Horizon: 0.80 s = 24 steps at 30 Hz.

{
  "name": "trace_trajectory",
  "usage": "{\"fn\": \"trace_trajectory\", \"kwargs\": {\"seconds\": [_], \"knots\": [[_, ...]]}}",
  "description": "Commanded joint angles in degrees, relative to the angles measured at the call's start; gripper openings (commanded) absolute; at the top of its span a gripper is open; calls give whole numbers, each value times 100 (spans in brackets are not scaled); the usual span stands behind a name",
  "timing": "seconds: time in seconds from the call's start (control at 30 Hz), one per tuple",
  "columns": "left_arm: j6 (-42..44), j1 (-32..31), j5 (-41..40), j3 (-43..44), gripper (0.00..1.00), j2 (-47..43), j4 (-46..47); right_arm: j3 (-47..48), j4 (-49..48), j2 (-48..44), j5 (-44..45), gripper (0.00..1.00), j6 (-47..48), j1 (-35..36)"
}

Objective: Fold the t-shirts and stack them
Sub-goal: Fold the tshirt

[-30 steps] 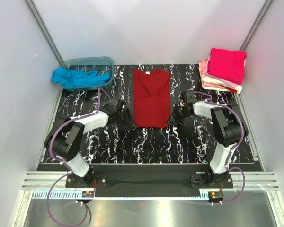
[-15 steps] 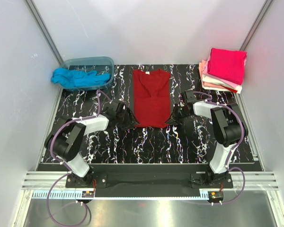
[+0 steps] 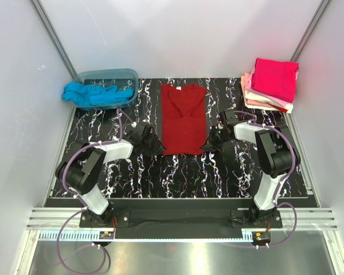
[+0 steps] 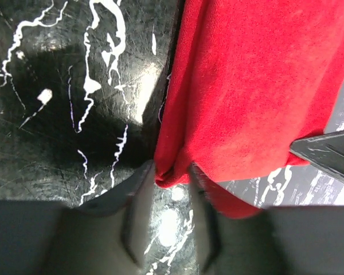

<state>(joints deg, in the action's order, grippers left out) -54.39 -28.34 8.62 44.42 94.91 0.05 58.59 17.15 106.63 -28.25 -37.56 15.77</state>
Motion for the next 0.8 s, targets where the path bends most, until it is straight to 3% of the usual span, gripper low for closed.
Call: {"fn": "trace_trajectory", "kwargs": {"seconds": [0.0,0.2,0.3,0.57,0.77], "knots": [[43,-154,-405,119,31,185,91,153,-159,42,56,0,100,40],[77,-233,-493,207,7,309,188,197,-106,68,21,0,135,40],[130,-304,-458,137,0,177,232,197,-62,16,-14,0,135,49],[-27,-699,-651,-12,0,-895,-857,-707,245,-985,118,0,-119,66],[-414,-1577,-844,-136,0,-1940,-1762,-1490,858,-2346,478,0,-366,575]]}}
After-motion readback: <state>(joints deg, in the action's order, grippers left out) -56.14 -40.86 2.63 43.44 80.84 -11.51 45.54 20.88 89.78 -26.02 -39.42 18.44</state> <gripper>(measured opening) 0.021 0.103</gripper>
